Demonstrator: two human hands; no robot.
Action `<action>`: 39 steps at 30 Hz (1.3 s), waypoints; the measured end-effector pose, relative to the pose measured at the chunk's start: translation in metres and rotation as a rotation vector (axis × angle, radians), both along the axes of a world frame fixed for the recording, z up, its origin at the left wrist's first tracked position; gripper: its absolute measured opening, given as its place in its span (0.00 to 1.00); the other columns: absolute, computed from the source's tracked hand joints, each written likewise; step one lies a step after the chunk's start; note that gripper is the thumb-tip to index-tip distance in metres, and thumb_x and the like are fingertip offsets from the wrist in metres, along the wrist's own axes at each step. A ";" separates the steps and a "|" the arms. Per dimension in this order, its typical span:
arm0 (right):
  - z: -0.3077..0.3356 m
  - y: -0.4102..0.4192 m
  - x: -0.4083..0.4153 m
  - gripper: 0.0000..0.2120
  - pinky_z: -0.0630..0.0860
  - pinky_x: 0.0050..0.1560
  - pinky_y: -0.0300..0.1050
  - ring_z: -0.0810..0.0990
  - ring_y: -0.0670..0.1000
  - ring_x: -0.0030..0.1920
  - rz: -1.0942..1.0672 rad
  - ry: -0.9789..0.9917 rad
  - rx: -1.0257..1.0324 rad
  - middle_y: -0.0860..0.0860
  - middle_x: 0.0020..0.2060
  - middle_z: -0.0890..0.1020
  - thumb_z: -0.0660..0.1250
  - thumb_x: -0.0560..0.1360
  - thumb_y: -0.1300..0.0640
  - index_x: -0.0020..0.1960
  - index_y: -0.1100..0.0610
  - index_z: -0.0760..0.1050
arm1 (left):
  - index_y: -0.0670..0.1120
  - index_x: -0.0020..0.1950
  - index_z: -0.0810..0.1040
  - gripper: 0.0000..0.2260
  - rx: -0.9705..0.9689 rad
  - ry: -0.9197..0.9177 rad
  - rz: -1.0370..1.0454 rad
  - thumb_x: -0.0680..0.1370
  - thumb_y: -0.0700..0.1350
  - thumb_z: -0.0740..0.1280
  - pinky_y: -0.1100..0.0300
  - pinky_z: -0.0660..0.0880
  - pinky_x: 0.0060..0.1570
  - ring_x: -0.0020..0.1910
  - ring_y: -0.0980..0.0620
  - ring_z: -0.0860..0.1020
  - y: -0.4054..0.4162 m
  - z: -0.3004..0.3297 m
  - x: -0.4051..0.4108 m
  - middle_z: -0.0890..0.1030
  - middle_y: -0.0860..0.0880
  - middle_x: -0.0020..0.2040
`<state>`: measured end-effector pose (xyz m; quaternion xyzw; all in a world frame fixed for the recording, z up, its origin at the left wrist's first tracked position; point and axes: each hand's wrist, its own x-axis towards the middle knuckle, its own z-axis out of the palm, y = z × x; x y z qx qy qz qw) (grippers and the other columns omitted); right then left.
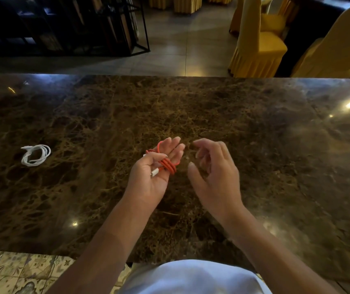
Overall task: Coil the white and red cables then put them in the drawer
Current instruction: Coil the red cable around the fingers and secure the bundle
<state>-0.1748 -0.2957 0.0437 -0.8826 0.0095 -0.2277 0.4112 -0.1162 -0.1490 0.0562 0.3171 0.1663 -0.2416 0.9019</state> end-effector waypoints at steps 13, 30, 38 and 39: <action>0.019 0.009 0.031 0.16 0.79 0.44 0.47 0.85 0.54 0.48 0.605 0.186 -0.703 0.51 0.53 0.85 0.68 0.81 0.55 0.67 0.51 0.73 | 0.41 0.75 0.72 0.20 0.171 0.103 -0.102 0.83 0.40 0.60 0.49 0.79 0.61 0.68 0.44 0.81 0.001 -0.007 -0.010 0.84 0.42 0.66; 0.011 0.014 0.008 0.10 0.75 0.40 0.46 0.78 0.49 0.37 0.904 0.059 -0.308 0.49 0.37 0.80 0.71 0.81 0.51 0.48 0.57 0.76 | 0.28 0.72 0.66 0.19 -0.288 0.120 0.096 0.85 0.39 0.59 0.42 0.71 0.74 0.68 0.26 0.77 0.034 0.008 0.013 0.76 0.23 0.65; -0.007 0.000 0.019 0.12 0.73 0.33 0.48 0.78 0.51 0.32 0.422 0.446 0.705 0.52 0.33 0.81 0.62 0.85 0.52 0.46 0.58 0.74 | 0.34 0.66 0.77 0.15 -0.182 -0.096 0.029 0.86 0.38 0.55 0.53 0.83 0.55 0.41 0.51 0.86 0.025 0.017 -0.010 0.75 0.50 0.30; -0.006 0.000 0.023 0.13 0.73 0.33 0.49 0.78 0.52 0.33 0.424 0.436 0.722 0.51 0.34 0.81 0.61 0.85 0.52 0.46 0.58 0.74 | 0.34 0.66 0.78 0.15 -0.193 -0.107 -0.012 0.85 0.38 0.57 0.54 0.83 0.55 0.41 0.51 0.86 0.024 0.016 -0.014 0.76 0.49 0.31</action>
